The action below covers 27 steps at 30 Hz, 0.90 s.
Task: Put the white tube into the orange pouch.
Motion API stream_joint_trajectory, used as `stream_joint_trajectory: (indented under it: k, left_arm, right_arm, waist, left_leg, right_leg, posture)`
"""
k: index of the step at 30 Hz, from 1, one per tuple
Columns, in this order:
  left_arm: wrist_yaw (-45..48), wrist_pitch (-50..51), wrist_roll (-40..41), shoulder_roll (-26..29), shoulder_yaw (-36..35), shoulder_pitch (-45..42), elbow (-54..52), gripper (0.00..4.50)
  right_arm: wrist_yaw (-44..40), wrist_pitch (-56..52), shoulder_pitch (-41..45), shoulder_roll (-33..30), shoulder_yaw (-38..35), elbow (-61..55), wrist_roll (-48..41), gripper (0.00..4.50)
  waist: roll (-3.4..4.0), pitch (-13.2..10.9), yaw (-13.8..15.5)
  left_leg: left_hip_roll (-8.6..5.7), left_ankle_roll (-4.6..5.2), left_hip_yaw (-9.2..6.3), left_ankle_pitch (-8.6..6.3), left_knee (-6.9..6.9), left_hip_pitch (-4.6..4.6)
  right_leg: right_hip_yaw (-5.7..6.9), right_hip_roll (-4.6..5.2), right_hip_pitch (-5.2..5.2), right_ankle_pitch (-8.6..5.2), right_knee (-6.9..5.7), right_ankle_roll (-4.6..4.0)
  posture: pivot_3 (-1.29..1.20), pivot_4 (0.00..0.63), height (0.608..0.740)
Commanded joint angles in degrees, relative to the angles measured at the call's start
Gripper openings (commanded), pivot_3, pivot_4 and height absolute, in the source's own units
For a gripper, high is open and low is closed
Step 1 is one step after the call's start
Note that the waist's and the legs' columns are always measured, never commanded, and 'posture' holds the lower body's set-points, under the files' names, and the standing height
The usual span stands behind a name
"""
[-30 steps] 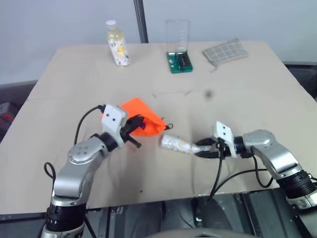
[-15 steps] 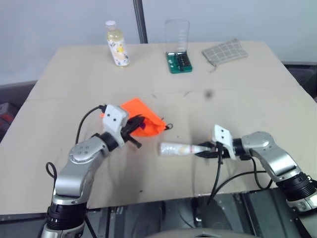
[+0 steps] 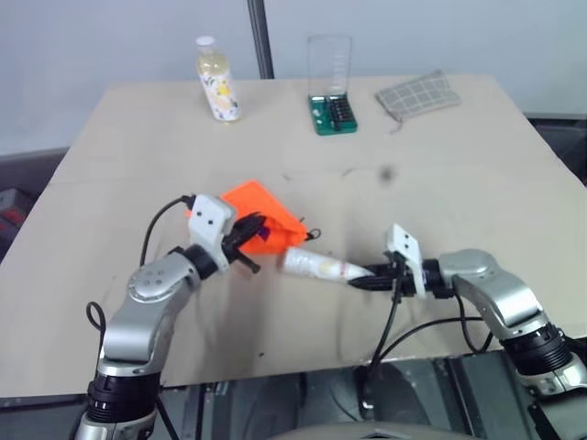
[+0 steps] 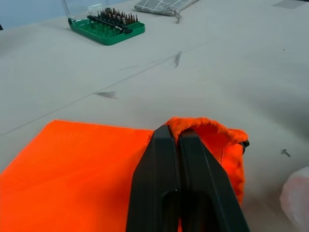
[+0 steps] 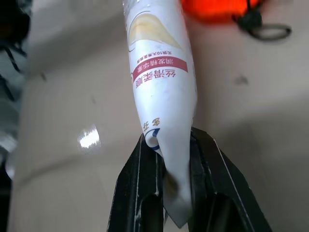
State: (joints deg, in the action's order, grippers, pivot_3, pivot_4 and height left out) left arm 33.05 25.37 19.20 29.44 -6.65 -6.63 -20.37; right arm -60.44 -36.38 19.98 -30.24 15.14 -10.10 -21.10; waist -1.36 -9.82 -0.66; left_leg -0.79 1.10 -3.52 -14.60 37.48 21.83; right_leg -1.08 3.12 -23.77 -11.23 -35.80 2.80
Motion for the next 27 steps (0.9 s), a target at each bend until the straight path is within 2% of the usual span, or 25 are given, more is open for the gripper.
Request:
stream_joint_trajectory:
  k: [1, 16, 21, 27]
  left_arm:
    - [0.5, -1.4, 0.1, 0.2, 0.1, -0.5, -1.2, 0.0]
    - [1.8, 1.7, 3.8, -0.1, 1.4, 0.1, -7.1, 0.0]
    - [4.2, 2.9, 5.2, 0.9, 4.0, 1.8, -10.1, 0.0]
    - [5.4, 2.6, 4.0, 0.9, 8.5, 2.1, -10.9, 0.0]
  right_arm:
    - [2.5, -1.6, 1.8, 1.3, -1.3, -2.0, -1.2, 0.37]
    - [12.1, -6.6, 9.1, 9.3, 1.9, 2.7, 2.4, 0.37]
    - [18.4, -8.5, 13.0, 16.6, -0.1, 6.9, 2.2, 0.37]
    - [23.2, -6.9, 18.8, 26.2, 1.4, 17.0, 3.9, 0.37]
  waist:
    - [-0.01, 0.0, 0.1]
    - [0.02, 0.0, -0.1]
    - [0.03, 0.0, -0.2]
    - [0.05, 0.0, -0.2]
  left_leg:
    - [-0.01, 0.0, 0.0, 0.0, 0.0, 0.01]
    - [-0.04, 0.0, 0.04, 0.0, -0.03, 0.03]
    - [-0.03, 0.0, 0.02, 0.0, -0.04, 0.02]
    - [-0.05, -0.01, 0.05, 0.0, -0.08, 0.02]
  right_leg:
    - [0.0, 0.02, 0.0, 0.0, 0.02, 0.0]
    - [0.03, -0.01, -0.02, 0.0, 0.02, 0.0]
    - [0.01, -0.04, -0.04, 0.0, 0.01, 0.0]
    - [0.02, -0.06, -0.08, 0.0, -0.01, -0.01]
  posture:
    - [0.0, 0.15, 0.74]
    - [0.0, 0.15, 0.74]
    - [0.0, 0.15, 0.74]
    - [0.0, 0.15, 0.74]
